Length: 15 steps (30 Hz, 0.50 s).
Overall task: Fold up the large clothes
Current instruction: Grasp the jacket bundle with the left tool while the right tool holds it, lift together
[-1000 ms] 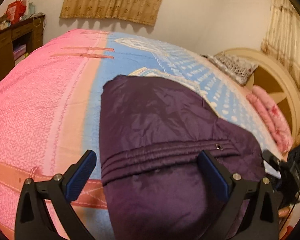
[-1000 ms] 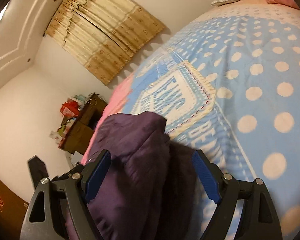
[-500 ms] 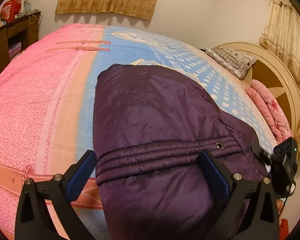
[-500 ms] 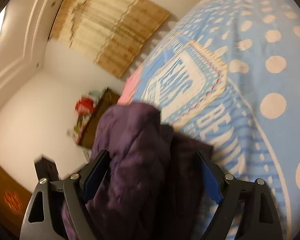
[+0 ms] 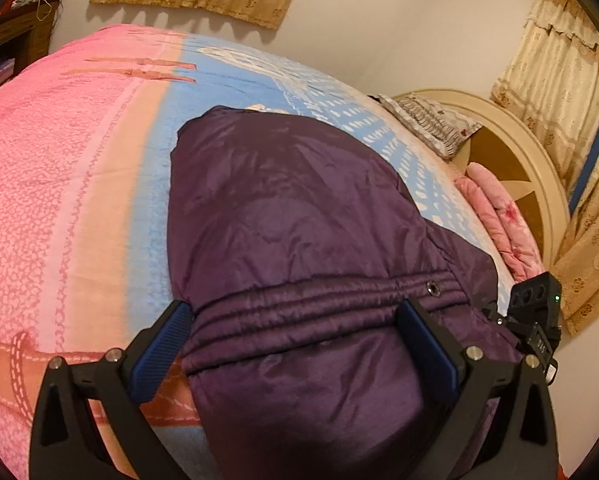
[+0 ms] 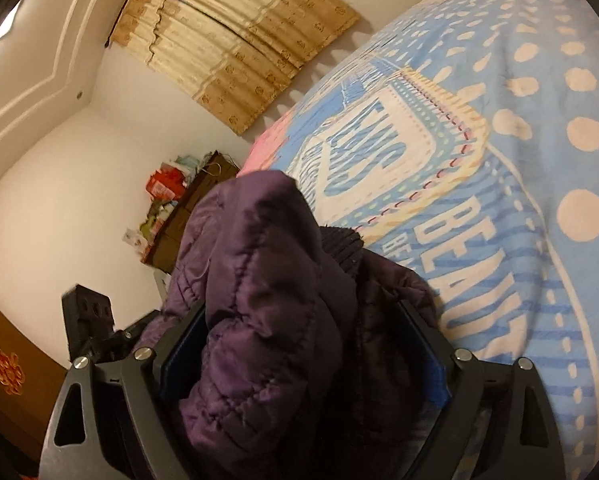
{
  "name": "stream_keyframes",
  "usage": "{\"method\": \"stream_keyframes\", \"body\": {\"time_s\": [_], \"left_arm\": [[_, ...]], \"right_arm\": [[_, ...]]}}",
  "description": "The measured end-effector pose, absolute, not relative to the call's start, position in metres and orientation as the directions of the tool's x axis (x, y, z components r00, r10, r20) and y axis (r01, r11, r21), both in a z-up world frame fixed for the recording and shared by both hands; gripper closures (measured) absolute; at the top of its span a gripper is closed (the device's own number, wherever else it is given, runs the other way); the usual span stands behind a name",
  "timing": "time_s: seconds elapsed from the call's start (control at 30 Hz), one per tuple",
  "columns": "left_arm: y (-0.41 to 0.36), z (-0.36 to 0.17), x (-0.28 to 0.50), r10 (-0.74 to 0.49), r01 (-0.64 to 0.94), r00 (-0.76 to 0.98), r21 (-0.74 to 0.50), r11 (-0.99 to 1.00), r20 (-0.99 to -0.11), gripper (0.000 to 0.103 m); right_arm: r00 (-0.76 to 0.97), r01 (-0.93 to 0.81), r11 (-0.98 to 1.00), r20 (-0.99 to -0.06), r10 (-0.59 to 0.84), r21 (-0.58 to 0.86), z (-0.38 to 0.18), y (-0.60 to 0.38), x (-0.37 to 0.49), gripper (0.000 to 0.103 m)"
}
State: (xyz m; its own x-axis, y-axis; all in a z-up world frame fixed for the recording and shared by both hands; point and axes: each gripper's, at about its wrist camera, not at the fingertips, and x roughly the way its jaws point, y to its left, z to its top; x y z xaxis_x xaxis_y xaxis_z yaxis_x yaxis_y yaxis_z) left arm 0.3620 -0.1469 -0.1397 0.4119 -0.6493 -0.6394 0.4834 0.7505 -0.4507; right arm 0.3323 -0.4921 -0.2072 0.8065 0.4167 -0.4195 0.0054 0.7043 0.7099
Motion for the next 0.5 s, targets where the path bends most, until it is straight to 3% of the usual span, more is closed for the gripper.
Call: {"method": "stream_keyframes", "body": {"time_s": [0.1,0.23,0.5], "left_arm": [[-0.138,-0.146,0.365,-0.698,0.497,0.388,-0.501,0.709,-0.602,0.0],[-0.129,-0.147,0.362,-0.736,0.526,0.366,-0.526,0.668,-0.569,0.0],[-0.141,-0.15,0.37,-0.719,0.503,0.363,-0.525,0.687,-0.593,0.0]], "right_arm": [[0.773,-0.013,0.7,-0.436,0.46,0.715,-0.206,-0.487,0.334,0.011],[0.724,-0.092,0.681,-0.421,0.546,0.726,-0.204,-0.482,0.334,0.02],[0.776,-0.045,0.7,-0.417,0.473,0.712,-0.21,-0.48,0.338,0.016]]}}
